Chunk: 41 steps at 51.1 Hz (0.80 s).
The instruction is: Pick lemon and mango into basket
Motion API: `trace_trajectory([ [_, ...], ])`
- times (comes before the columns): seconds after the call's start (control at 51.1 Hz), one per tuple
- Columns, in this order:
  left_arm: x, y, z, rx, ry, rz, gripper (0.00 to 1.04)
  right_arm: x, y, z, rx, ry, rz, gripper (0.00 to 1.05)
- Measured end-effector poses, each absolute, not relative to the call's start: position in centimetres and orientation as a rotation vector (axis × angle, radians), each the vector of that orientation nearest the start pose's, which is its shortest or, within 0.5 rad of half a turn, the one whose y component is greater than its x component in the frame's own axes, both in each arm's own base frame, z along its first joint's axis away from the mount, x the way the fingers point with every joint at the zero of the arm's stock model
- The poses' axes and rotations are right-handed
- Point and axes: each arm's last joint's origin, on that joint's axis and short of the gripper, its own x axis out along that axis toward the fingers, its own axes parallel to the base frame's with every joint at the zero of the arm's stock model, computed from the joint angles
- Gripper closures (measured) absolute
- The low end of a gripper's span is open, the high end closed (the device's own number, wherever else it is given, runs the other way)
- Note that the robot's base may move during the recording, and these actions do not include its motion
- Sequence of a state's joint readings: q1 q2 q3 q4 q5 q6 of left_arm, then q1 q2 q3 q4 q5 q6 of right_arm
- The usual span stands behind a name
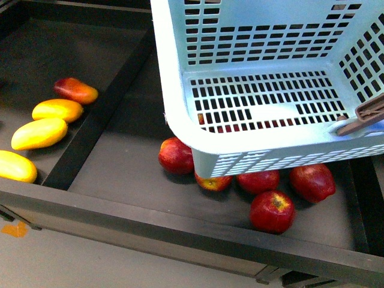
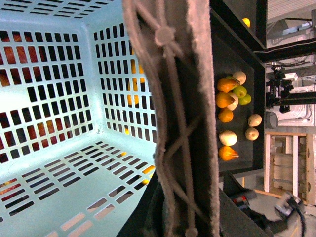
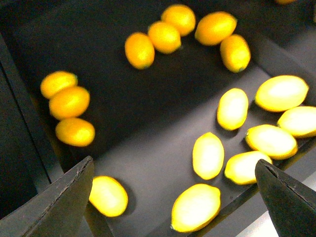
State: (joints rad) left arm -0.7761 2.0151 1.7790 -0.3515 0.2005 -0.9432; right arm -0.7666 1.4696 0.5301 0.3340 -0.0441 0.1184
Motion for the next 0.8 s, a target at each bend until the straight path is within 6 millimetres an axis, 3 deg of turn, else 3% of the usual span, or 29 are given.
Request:
trace_trajectory([
  [0.294, 32.8, -33.0, 29.0, -0.668, 0.968, -0.585, 0.98, 24.7, -23.6, 10.5, 0.343, 0.713, -0.816, 0.09],
  [0.627, 32.8, -33.0, 29.0, -0.668, 0.970, -0.588, 0.98, 27.6, -30.8, 6.9, 0.496, 0.737, -0.937, 0.09],
  [0.803, 32.8, -33.0, 29.0, -0.668, 0.968, -0.585, 0.98, 28.4, -33.3, 4.8, 0.558, 0.750, -0.959, 0.09],
])
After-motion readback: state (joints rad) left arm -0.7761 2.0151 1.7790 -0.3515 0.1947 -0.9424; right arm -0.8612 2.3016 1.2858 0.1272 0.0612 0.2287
